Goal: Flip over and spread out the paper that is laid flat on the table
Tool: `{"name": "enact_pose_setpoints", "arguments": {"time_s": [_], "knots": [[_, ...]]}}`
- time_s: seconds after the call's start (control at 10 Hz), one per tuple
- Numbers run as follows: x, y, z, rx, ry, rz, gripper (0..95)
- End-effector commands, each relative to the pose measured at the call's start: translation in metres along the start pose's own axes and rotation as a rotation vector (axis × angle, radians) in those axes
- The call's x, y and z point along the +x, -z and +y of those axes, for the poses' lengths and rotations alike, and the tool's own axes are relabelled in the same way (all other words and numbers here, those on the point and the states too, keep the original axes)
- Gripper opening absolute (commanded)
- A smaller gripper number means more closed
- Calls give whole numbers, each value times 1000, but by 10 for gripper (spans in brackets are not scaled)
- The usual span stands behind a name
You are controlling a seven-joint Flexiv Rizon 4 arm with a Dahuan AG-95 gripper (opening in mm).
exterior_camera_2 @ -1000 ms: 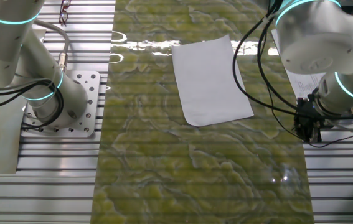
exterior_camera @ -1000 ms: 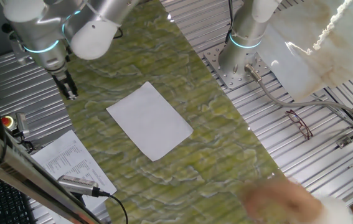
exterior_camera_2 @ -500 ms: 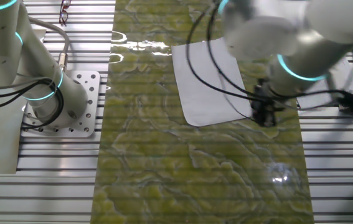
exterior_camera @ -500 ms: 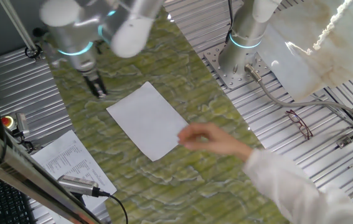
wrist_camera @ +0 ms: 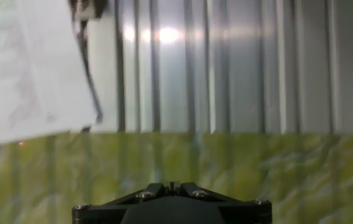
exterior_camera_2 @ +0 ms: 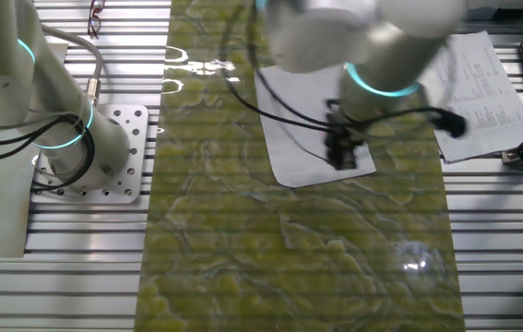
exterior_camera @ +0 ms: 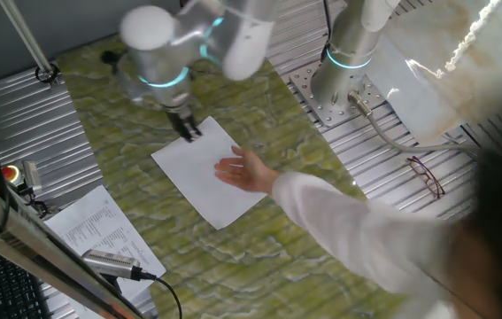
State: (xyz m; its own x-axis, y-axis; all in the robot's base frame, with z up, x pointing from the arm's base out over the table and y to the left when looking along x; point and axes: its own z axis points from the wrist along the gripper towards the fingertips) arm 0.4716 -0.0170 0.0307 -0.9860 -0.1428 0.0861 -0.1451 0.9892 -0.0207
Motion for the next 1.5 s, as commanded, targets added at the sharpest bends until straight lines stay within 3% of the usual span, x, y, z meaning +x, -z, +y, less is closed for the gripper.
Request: {"name": "enact_pose_setpoints", "arguments": {"time_s": [0.1, 1.0, 1.5], "knots": [[15, -4, 9, 6, 15, 7, 0], [15, -4, 9, 8, 15, -1, 0], [15, -4, 9, -23, 8, -5, 0]]}}
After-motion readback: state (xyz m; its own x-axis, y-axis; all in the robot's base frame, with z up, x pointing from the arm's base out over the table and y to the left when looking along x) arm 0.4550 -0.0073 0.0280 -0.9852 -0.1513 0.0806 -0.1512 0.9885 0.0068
